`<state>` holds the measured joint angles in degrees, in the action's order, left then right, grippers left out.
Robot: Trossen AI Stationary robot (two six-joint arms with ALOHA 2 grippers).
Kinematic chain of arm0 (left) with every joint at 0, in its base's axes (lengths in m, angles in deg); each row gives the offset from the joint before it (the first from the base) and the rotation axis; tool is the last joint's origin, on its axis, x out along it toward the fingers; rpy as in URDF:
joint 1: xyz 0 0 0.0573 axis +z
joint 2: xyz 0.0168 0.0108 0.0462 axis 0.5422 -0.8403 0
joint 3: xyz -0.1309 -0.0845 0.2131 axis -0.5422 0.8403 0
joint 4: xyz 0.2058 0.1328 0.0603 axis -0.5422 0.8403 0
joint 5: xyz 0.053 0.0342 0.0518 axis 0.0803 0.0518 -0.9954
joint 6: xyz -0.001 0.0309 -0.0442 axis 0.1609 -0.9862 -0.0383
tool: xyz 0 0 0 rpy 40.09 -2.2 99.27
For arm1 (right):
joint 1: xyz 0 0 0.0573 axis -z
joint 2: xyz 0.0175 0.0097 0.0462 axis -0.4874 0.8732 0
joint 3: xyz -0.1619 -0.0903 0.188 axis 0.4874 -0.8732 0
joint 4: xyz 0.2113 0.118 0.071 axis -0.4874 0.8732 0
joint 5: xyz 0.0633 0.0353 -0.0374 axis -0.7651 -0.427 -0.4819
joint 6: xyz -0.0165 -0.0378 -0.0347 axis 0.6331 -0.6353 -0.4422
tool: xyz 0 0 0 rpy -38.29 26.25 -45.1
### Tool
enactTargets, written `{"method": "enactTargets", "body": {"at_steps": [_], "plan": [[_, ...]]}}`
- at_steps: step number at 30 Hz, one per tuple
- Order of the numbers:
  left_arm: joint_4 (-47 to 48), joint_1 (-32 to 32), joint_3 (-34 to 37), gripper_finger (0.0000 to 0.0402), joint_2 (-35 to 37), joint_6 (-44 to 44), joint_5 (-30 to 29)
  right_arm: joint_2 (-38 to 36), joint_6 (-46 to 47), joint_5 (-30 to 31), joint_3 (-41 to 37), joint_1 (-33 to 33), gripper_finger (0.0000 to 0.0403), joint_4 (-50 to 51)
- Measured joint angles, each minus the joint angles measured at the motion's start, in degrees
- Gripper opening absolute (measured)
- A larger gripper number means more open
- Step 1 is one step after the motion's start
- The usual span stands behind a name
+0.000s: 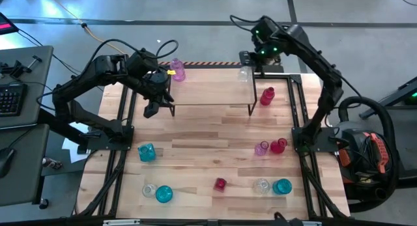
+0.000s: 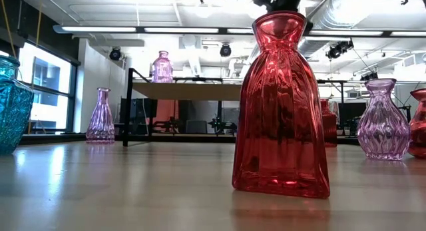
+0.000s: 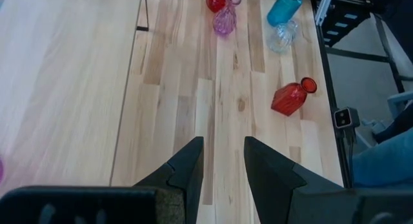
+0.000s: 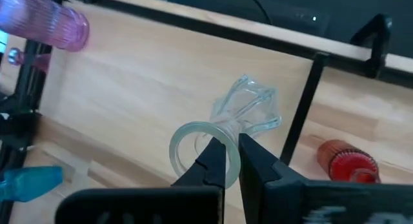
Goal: Sort vases onto shelf
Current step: Put the top transparent vase on the shelf
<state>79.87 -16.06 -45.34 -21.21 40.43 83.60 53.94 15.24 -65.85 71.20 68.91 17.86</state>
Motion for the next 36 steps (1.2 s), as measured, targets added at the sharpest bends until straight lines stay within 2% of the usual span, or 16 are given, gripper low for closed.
{"method": "enactTargets", "body": {"at_steps": [11,14,36], "plan": [[-0.2,0.0,0.0,0.0104,-1.0,0.0,-1.0,4.4,-3.4,-2.0,0.0,1.6,0.0000,0.4],[-0.2,0.0,0.0,0.0104,-1.1,0.0,-2.7,4.6,-3.7,-2.5,0.0,2.3,0.0000,0.3],[-0.7,0.0,0.0,0.0104,-1.1,0.0,-2.9,4.6,-4.8,-2.9,0.0,2.8,0.0013,-2.0]]}}
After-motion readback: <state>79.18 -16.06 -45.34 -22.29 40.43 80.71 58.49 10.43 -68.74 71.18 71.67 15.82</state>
